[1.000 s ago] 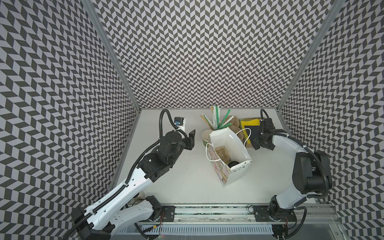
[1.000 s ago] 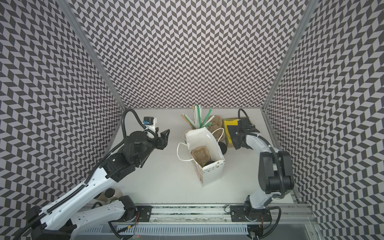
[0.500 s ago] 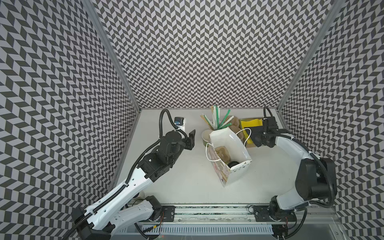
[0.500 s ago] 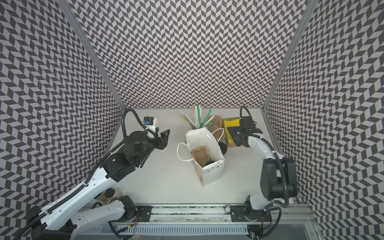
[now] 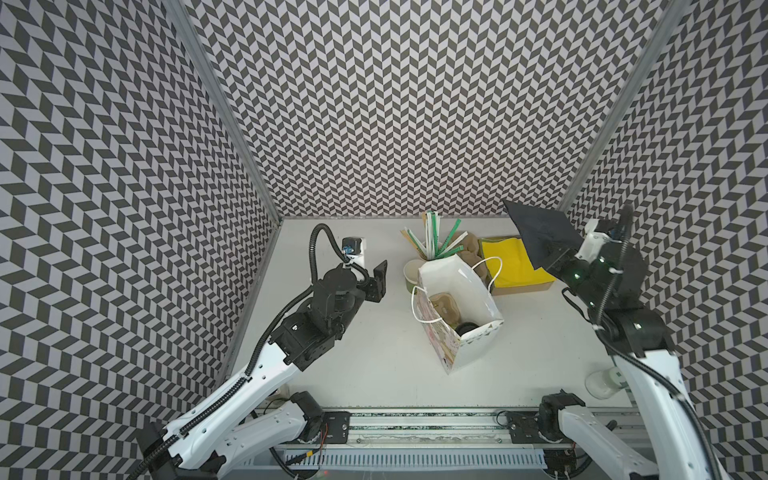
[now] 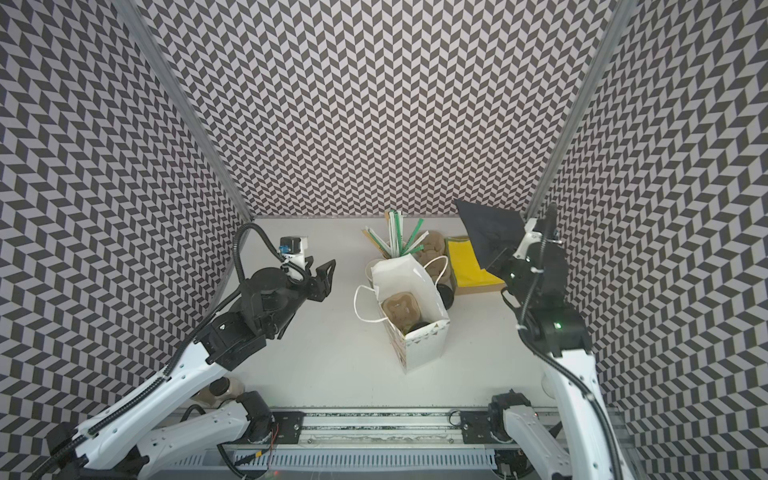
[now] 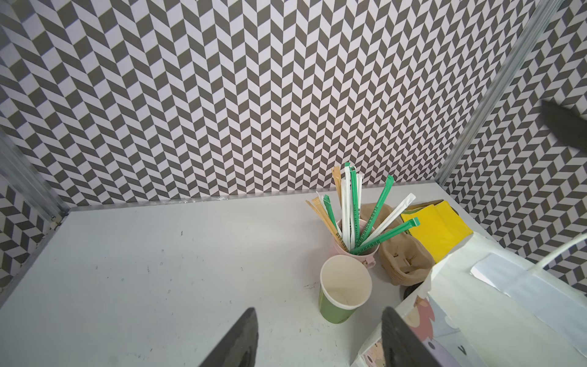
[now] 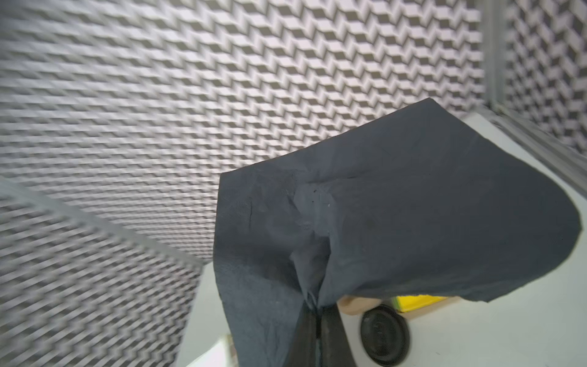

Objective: Pack the takeout coffee
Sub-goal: 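Carry the black napkin over to the gift bag with the right gripper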

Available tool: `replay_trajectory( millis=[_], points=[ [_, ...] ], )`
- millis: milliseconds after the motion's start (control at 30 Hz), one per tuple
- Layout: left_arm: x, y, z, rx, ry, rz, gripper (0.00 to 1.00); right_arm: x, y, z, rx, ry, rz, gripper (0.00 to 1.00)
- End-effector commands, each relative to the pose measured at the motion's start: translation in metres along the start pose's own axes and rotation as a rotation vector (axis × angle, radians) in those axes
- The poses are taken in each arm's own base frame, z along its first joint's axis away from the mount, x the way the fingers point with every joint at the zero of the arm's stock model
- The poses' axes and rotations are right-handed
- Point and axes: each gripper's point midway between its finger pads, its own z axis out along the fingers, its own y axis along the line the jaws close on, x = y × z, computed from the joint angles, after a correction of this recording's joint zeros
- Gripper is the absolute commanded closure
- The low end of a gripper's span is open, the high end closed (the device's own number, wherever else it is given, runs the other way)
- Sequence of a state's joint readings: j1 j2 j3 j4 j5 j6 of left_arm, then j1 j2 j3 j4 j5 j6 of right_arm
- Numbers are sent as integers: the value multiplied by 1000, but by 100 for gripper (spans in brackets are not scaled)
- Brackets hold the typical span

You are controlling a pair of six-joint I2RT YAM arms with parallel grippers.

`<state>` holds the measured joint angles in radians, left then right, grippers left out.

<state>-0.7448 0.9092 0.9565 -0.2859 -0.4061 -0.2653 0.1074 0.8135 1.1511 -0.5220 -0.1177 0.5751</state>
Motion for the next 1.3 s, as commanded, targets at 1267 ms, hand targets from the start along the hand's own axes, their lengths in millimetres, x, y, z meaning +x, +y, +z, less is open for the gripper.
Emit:
replay_trajectory(
  millis=[1267],
  points=[
    [-5,27,2,-91,-46,-30,37,256,48,-2,181,684,-352,100]
  ],
)
